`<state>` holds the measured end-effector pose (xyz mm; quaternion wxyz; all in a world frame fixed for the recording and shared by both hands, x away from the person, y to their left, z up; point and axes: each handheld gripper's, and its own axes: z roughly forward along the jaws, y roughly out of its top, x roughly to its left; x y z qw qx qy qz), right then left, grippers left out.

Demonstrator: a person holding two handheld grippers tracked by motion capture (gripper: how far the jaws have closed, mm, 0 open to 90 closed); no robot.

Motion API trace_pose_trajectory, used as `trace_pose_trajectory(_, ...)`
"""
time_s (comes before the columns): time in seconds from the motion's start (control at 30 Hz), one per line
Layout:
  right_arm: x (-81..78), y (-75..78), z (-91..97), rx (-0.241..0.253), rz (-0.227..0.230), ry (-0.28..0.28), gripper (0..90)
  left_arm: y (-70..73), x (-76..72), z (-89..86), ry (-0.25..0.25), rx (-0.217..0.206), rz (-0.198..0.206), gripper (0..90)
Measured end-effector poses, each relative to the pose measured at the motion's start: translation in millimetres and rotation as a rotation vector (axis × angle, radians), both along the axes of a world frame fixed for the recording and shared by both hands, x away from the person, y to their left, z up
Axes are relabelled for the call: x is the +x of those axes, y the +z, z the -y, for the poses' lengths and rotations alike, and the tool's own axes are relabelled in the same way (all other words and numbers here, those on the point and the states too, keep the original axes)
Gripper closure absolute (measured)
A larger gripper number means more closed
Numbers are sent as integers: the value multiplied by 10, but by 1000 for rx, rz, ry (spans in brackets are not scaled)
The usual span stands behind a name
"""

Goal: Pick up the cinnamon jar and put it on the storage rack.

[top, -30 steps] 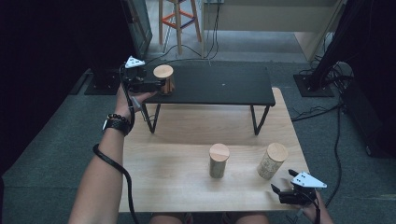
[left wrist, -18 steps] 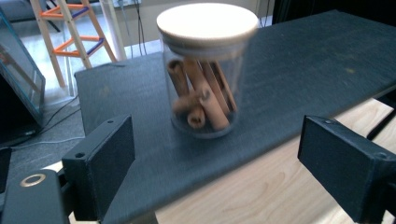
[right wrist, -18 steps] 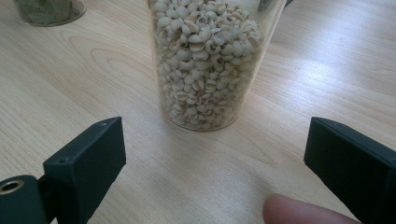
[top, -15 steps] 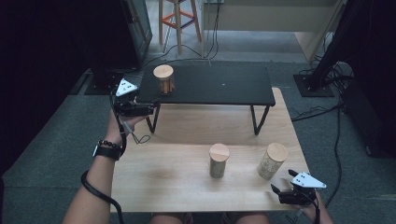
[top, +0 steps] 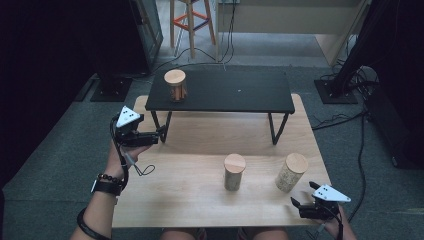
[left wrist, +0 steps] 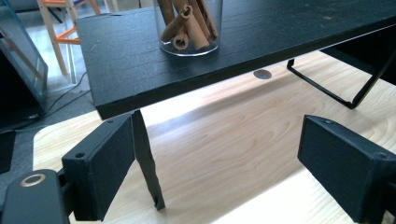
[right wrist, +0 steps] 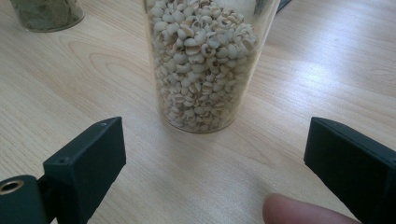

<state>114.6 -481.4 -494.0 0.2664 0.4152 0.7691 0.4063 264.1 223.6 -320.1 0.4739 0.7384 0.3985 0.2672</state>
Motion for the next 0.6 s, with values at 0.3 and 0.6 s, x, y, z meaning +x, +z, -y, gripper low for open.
trace_pose_trajectory(0.3,-1,1,-18,-4,0,-4,53,-104,-197,-68,27,-43,-8,112)
trace_pose_trajectory(0.6,0,1,-1,3,-2,-4,53,-367,-327,-147,71,-53,-39,112)
